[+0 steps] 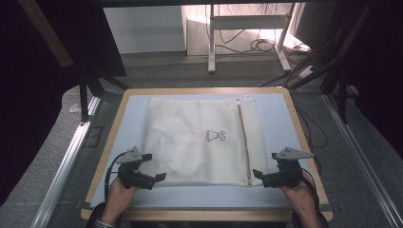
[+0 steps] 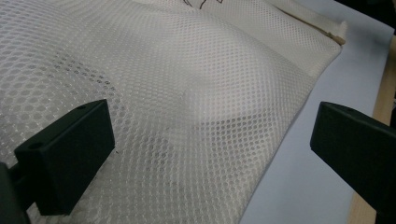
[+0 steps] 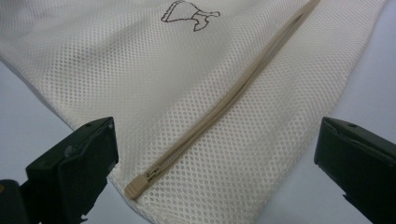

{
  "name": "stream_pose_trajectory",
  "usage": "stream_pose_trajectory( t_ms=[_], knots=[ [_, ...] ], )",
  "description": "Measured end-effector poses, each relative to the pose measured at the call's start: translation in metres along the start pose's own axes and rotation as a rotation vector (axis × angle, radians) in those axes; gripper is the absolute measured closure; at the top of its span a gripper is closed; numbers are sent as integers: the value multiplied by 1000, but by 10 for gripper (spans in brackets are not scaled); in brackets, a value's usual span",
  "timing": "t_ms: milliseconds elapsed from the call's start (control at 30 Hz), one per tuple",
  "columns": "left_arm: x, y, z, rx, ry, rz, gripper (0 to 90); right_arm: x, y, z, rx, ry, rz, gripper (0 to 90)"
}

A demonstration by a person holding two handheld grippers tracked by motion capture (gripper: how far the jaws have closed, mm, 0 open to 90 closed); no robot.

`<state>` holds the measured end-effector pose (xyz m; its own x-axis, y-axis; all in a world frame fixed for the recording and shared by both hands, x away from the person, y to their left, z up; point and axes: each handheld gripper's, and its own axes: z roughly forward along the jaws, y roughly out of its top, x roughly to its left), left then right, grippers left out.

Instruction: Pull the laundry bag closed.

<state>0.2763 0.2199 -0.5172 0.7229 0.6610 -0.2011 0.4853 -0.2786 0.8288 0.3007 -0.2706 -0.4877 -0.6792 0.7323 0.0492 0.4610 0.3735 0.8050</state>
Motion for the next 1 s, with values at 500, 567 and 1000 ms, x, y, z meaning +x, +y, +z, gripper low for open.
stream_pose_trajectory(
  t_ms=[500,567,1000],
  knots=[
    [-6,2,4,24,72,5,0,5,1,3,19,-5,-60,0],
    [-6,2,3,15,77,4,0,5,1,3,24,-5,-68,0],
    [-8,3,6,31,134,48,0,5,-1,8,60,5,-60,0]
  ],
)
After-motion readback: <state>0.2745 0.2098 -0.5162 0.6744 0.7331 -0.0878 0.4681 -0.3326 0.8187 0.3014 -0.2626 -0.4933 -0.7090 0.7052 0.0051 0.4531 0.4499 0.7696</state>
